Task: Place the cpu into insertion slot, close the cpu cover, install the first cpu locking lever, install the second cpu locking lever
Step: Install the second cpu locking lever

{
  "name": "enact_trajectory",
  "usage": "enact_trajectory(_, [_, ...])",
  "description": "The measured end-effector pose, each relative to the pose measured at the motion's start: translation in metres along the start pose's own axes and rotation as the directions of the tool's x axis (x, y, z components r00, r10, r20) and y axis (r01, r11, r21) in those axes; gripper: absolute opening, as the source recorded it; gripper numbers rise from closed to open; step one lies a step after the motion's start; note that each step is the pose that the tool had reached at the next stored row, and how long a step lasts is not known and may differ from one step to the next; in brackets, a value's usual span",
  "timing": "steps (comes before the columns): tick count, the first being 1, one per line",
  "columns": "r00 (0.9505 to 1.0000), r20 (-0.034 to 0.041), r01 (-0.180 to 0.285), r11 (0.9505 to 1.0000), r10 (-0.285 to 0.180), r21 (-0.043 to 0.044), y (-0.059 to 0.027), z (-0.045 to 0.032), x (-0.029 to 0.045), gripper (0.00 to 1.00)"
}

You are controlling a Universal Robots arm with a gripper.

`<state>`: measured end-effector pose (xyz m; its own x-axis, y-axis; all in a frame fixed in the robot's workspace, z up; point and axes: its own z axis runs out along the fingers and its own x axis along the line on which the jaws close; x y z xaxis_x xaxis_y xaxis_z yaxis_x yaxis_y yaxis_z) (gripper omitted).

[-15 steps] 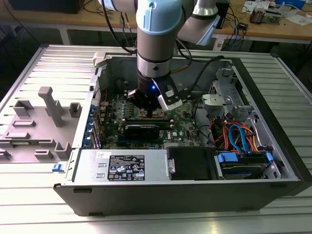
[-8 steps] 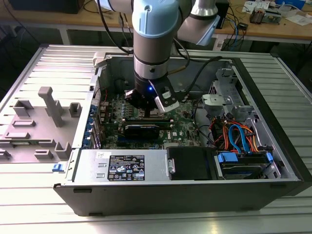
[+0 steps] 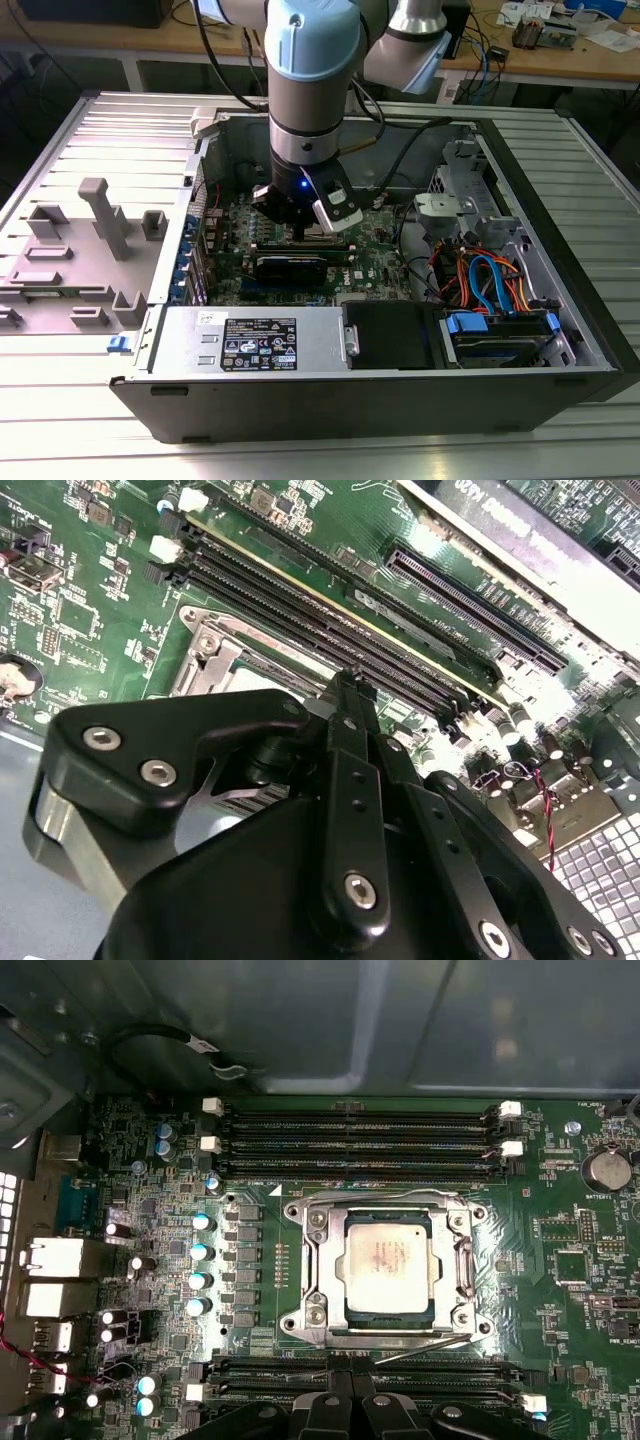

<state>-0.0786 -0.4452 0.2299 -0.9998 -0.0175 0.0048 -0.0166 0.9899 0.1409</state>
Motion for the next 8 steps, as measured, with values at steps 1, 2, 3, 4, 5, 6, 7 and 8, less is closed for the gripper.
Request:
enact_trajectory(1, [1.0, 0.0, 0.0, 1.0, 0.0, -0.0001, 0.0, 0.0, 0.0, 0.11])
enact_trajectory(2, [1.0, 0.0, 0.0, 1.0, 0.0, 0.0, 0.0, 0.0, 0.0, 0.11])
enact_trajectory(3, [1.0, -0.0001, 0.0, 1.0, 0.0, 0.0, 0.0, 0.0, 0.0, 0.11])
enact_trajectory(4, [1.0, 0.0, 0.0, 1.0, 0.0, 0.0, 0.0, 0.0, 0.0, 0.11])
enact_trajectory(5, [1.0, 0.0, 0.0, 1.0, 0.0, 0.0, 0.0, 0.0, 0.0, 0.11])
enact_trajectory(6, [1.0, 0.0, 0.0, 1.0, 0.0, -0.0001, 0.0, 0.0, 0.0, 0.11])
enact_trajectory(7, [1.0, -0.0001, 0.0, 1.0, 0.0, -0.0001, 0.0, 0.0, 0.0, 0.11])
enact_trajectory(8, [1.0, -0.0001, 0.0, 1.0, 0.0, 0.0, 0.0, 0.0, 0.0, 0.11])
